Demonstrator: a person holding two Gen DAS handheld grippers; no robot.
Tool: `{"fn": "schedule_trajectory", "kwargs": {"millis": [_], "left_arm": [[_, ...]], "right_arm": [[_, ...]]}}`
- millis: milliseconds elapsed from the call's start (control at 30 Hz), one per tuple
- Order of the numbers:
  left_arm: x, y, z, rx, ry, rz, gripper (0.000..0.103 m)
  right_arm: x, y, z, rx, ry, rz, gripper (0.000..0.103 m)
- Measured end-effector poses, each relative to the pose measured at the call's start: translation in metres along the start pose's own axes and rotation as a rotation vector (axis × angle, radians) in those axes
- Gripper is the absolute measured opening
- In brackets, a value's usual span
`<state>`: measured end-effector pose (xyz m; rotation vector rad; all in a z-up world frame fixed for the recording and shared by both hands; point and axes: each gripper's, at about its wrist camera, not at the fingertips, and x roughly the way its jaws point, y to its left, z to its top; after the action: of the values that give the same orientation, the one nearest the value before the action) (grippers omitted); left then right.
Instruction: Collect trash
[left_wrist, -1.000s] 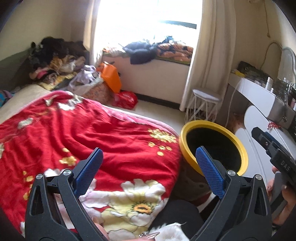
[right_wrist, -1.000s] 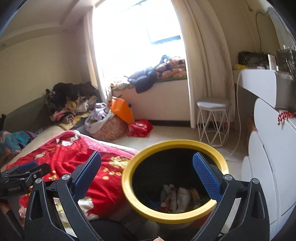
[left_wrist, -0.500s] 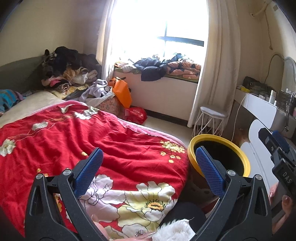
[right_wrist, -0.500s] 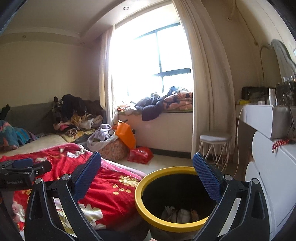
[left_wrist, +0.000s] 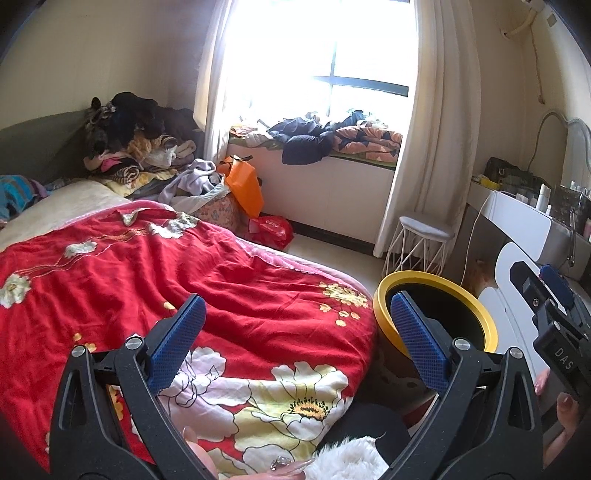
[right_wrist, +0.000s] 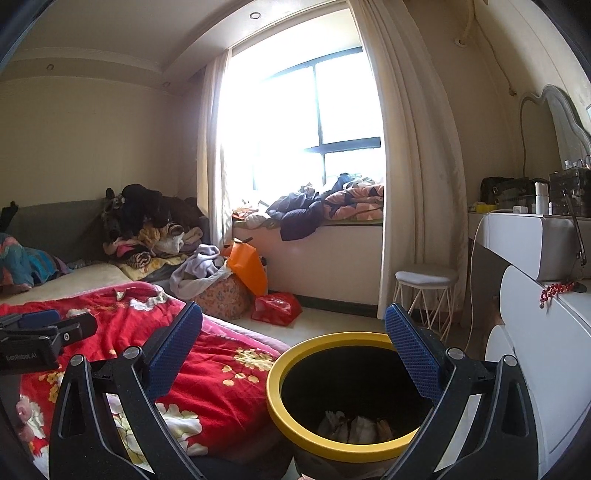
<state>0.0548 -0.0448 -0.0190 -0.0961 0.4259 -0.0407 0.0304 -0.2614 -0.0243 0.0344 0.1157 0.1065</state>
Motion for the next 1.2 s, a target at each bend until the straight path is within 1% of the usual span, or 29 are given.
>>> {"fn": "schedule_trajectory", "kwargs": {"millis": [1200], "left_arm": [[-0.001, -0.001, 0.0, 0.001, -0.002, 0.0, 0.092]], "right_arm": [[-0.002, -0.013, -0.003, 0.017, 0.008, -0.011, 0.097]]}}
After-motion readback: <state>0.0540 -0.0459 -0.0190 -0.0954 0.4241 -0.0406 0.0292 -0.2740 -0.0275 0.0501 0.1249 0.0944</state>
